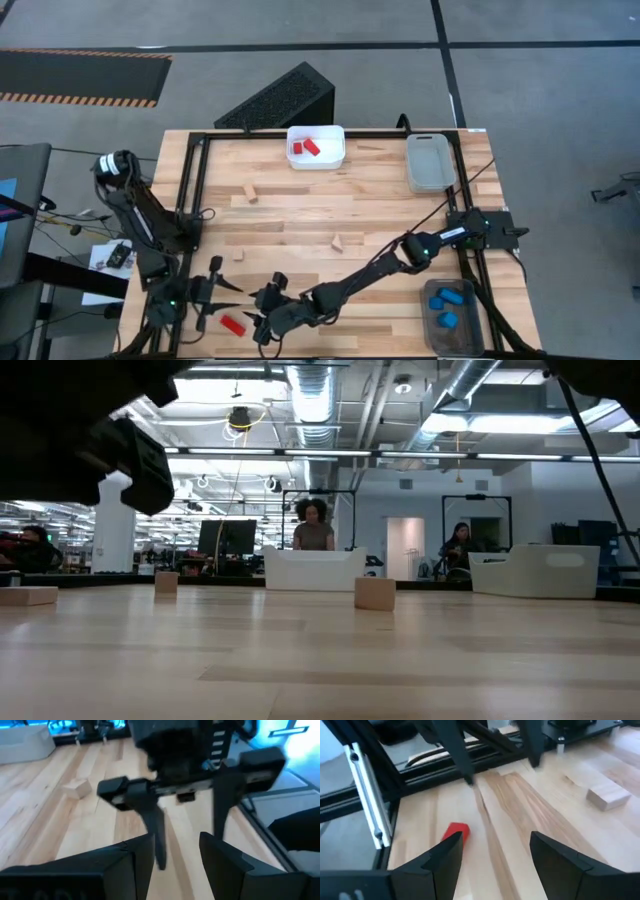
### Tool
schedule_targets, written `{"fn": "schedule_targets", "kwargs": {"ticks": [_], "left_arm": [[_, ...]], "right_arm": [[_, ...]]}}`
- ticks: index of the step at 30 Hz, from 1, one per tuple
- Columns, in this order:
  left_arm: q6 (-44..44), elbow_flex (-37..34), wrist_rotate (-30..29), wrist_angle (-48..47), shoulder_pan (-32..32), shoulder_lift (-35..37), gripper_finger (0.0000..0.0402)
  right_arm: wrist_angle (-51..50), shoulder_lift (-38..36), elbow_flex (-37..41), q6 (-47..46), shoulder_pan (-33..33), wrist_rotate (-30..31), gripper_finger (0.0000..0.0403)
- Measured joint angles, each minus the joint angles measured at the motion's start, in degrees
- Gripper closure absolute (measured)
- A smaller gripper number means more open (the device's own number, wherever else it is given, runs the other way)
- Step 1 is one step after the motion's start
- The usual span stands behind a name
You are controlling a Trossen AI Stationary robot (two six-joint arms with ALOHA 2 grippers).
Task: Sort & place blocks by color
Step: Put the red block into the white bin
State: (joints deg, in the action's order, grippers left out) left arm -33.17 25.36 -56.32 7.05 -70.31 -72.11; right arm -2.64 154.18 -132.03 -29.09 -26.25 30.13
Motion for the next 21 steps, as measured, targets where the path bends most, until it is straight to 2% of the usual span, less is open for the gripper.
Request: {"fn": "schedule_targets", "kwargs": {"ticks": [7, 17, 21], "left_arm": [[1.0, 0.0, -4.0, -0.8, -2.9, 0.2, 0.0255], [-0.5, 0.0, -5.1, -5.1, -3.3, 0.2, 0.0255], [-0.5, 0.0, -4.2, -5.2, -4.2, 0.2, 0.0255]], "right_arm": [[2.6, -0.1, 0.0, 2.6, 2.3, -1.5, 0.015], [7.6, -0.1, 0.0, 5.6, 5.9, -3.5, 0.015], [7.6, -0.1, 0.0, 4.9, 4.6, -4.2, 0.015]]}}
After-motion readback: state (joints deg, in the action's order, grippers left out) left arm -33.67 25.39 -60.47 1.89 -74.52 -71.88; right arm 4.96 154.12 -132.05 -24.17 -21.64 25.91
